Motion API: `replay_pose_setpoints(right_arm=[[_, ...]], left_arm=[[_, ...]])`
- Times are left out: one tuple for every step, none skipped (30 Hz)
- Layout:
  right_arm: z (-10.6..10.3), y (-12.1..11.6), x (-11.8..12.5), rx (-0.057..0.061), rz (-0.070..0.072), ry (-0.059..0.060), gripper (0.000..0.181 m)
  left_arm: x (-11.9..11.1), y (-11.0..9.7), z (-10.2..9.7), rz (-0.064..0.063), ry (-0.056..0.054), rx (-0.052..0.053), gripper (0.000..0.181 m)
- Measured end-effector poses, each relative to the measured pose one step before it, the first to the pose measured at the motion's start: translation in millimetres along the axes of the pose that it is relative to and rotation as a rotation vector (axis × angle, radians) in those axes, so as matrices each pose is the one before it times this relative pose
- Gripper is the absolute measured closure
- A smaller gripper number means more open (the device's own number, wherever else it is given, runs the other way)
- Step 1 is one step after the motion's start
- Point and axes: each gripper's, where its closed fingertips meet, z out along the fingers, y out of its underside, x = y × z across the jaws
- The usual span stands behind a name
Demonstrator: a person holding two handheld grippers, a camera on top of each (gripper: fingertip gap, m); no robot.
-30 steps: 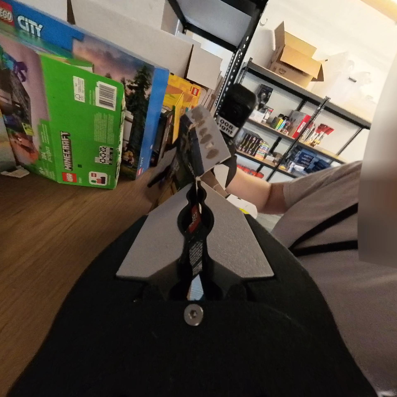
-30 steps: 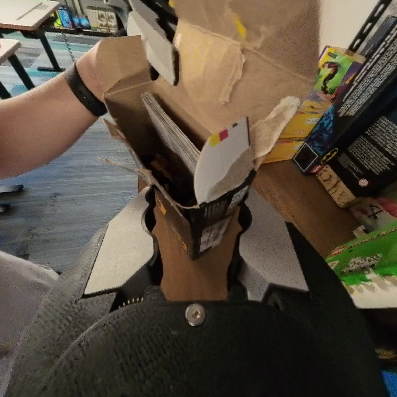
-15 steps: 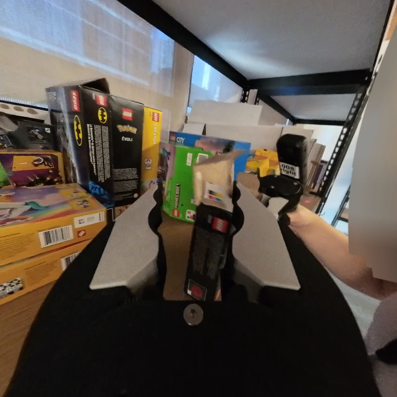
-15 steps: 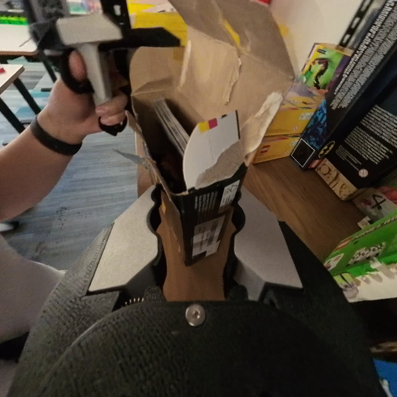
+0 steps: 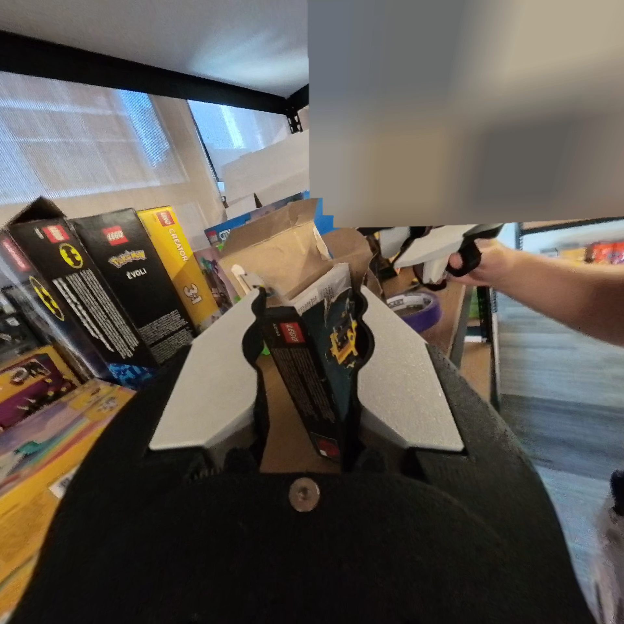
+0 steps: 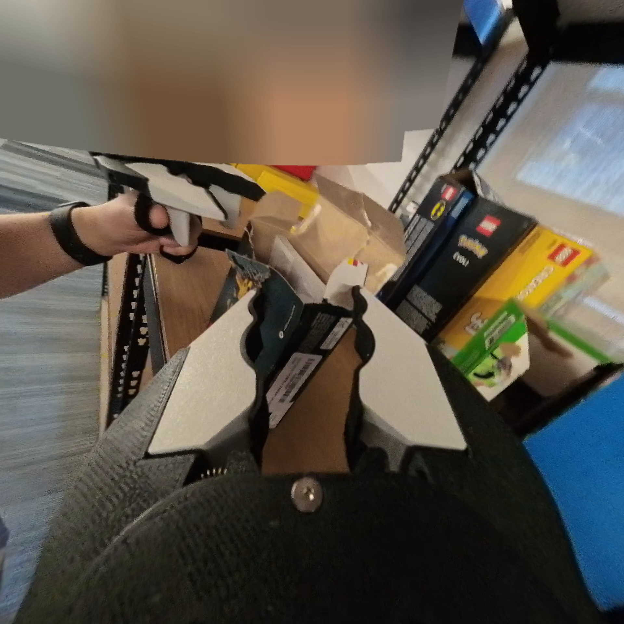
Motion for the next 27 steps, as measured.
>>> replay_pose_setpoints(right_arm=[[0.45,-3.42,-0.37,0.0121,-0.0322,-0.0006,0.129],[1.86,0.2,1.54,-0.0068,-0.0263,0.003,0.13],[2.83,4.53,1.33,-0.0309,-0.0162,-0.0048,0.13],[3.24,4.95,-1.55,-0.0296,-0.0119,-0.0223,0.129],[3.3,2.69,-1.46,-0.0128,-0.0088,-0.0174,0.129],[3.08,0.41,-1.69,-0.0006,-0.0063,-0.014,0.129],[3.12,-0.76,-3.82,0.0012,-0.0056,-0.0226,0.129],[3.17,0.4,-3.24,-0.0111,-0.0126,-0.0155,0.129],[3.27,2.08,-0.66,-0.0233,-0.0235,0.0026,0.13],[3.19,2.69,-0.32,-0.0276,-0.0293,0.0057,0.13],[2.75,1.47,-1.15,-0.0193,-0.0259,0.0004,0.129],[2.38,-0.09,-1.53,-0.0098,-0.0123,-0.006,0.129],[1.68,-0.74,-1.37,-0.0039,0.0026,-0.0082,0.128],[0.68,-1.34,-1.49,0.0037,0.0176,-0.013,0.128],[-0.2,-1.68,-1.61,0.0097,0.0281,-0.0164,0.128],[-0.97,-1.53,-0.24,0.0133,0.0295,-0.0088,0.128],[-1.17,-1.27,0.69,0.0141,0.0325,-0.0054,0.129],[-0.78,-1.33,1.0,0.0156,0.0418,-0.0047,0.13],[-0.47,-1.81,0.07,0.0191,0.0531,-0.0131,0.13],[0.21,-2.26,-1.13,0.0222,0.066,-0.0233,0.13],[0.6,-1.59,0.46,0.0175,0.0722,-0.0154,0.131],[0.09,-1.08,4.02,0.012,0.0597,0.0079,0.133],[-0.2,-0.98,4.77,0.0111,0.0365,0.0173,0.139],[0.08,-0.2,2.94,0.0087,0.0171,0.0139,0.142],[0.46,0.66,1.57,0.0055,0.0077,0.0108,0.143],[0.61,0.03,1.17,0.009,0.005,0.0121,0.144],[0.37,0.36,1.41,0.0033,0.0063,0.0131,0.144]], left_arm=[[0.18,-0.32,1.37,0.0378,-0.0066,-0.004,0.132],[-1.17,0.15,1.57,0.039,-0.0164,-0.0068,0.132],[-1.6,1.31,2.04,0.0282,-0.0169,-0.0138,0.132],[-0.58,1.41,2.34,0.0138,-0.0068,-0.0142,0.131],[1.43,0.38,2.37,0.006,0.0069,-0.0057,0.132],[3.17,0.44,2.54,0.0031,0.0187,-0.0021,0.134],[3.77,1.78,3.05,0.003,0.0218,-0.0088,0.137],[2.59,3.24,3.07,0.0034,0.0143,-0.018,0.139],[1.51,3.5,2.71,0.0013,0.006,-0.0192,0.141],[1.06,2.06,1.91,-0.0017,0.0002,-0.0095,0.14],[0.46,0.57,1.16,-0.0044,-0.0048,0.0004,0.139],[-0.27,-0.28,0.34,-0.0085,-0.0067,0.0049,0.14],[-0.98,-0.41,0.02,-0.0149,-0.0073,0.0057,0.143],[-0.13,-0.61,0.21,-0.018,-0.0015,0.0076,0.144],[0.16,-0.61,0.26,-0.0152,0.0001,0.0082,0.145],[-1.41,-0.1,0.31,-0.009,-0.0126,0.0031,0.147],[-1.56,0.35,0.51,-0.0037,-0.0154,0.0002,0.147],[0.23,-0.19,0.43,-0.0013,-0.0059,0.0023,0.147],[0.96,-0.39,0.2,0.0004,0.0002,0.0005,0.147],[0.84,-0.16,-0.01,0.0017,0.0022,-0.0027,0.148],[0.27,-0.59,-0.47,0.0002,0.0029,-0.0012,0.151],[0.3,-0.93,-0.51,-0.0047,0.007,0.001,0.155],[1.18,-1.18,-0.42,-0.0092,0.0136,0.0021,0.158],[1.02,-0.94,0.01,-0.0079,0.0116,0.0003,0.161],[-0.38,0.1,0.42,-0.0014,-0.0013,-0.0047,0.161],[-1.06,0.59,0.63,0.0038,-0.0091,-0.0067,0.161],[-0.27,0.16,0.65,0.0024,-0.0052,-0.0042,0.162]])
